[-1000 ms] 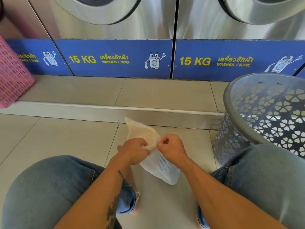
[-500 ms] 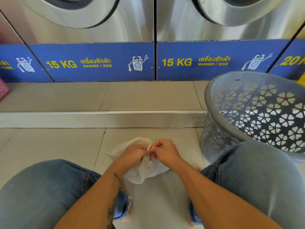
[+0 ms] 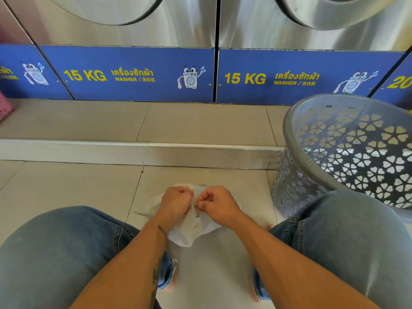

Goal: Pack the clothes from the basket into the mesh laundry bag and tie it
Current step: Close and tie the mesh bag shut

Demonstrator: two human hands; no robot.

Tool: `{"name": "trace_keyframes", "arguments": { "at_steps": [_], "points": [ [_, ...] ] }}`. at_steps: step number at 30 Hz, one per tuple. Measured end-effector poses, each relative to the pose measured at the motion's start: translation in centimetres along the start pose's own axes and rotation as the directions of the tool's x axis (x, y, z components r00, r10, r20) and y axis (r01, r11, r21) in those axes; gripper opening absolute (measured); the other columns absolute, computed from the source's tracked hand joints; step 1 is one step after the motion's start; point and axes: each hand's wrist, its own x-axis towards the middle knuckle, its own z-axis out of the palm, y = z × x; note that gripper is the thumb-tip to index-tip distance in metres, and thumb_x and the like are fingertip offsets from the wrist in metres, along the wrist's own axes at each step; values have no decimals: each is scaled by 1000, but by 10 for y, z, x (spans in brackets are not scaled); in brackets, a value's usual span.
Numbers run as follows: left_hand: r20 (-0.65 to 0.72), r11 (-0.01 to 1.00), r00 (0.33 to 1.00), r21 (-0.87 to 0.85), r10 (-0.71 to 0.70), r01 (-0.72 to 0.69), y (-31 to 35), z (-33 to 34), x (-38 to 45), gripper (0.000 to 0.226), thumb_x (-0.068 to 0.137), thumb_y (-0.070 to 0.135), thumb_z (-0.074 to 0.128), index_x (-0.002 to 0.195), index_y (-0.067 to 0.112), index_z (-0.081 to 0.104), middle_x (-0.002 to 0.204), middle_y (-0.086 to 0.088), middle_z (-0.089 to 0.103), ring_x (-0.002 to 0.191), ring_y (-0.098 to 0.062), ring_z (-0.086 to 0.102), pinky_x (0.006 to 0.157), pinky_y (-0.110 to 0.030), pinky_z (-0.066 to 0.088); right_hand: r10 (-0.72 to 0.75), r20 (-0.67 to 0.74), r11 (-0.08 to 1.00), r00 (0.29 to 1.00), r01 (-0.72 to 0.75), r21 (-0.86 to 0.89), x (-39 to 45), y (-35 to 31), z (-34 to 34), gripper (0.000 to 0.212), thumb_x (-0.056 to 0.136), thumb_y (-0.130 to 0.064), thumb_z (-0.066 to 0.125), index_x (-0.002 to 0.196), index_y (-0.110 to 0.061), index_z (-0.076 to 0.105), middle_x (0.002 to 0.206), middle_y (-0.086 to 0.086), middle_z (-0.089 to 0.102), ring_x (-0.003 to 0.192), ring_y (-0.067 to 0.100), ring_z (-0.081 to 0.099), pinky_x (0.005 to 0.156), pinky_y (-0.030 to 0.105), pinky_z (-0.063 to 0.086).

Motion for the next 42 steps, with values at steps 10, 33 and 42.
{"name": "trace_keyframes", "arguments": {
  "at_steps": [10,33,42],
  "points": [
    [39,999,999,-25,34,-33,-1,0,1,29,96,24,47,68,17,49,56,1,42,48,-14,37,46,-23,34,87,-45,993,995,-83,81,-3,3,4,23,75,-2,70,62,-21,73,70,-1,73,73,17,69,73,34,60],
    [199,984,975,125,99,-125,-13,6,-5,52,63,4,77,103,34,65,107,2,70,97,-15,65,82,-32,54,241,-112,970,964,-242,3,1,11,-1,12,77,-5,73,85,3,73,72,3,60,66,14,52,56,23,41],
    [218,983,970,123,108,-137,-14,7,-3,52,62,7,78,104,33,63,105,-3,71,94,-19,66,73,-28,53,256,-87,967,963,-253,41,6,11,-5,15,72,-5,82,63,-15,74,64,-1,68,61,14,64,73,41,62]
  ]
}}
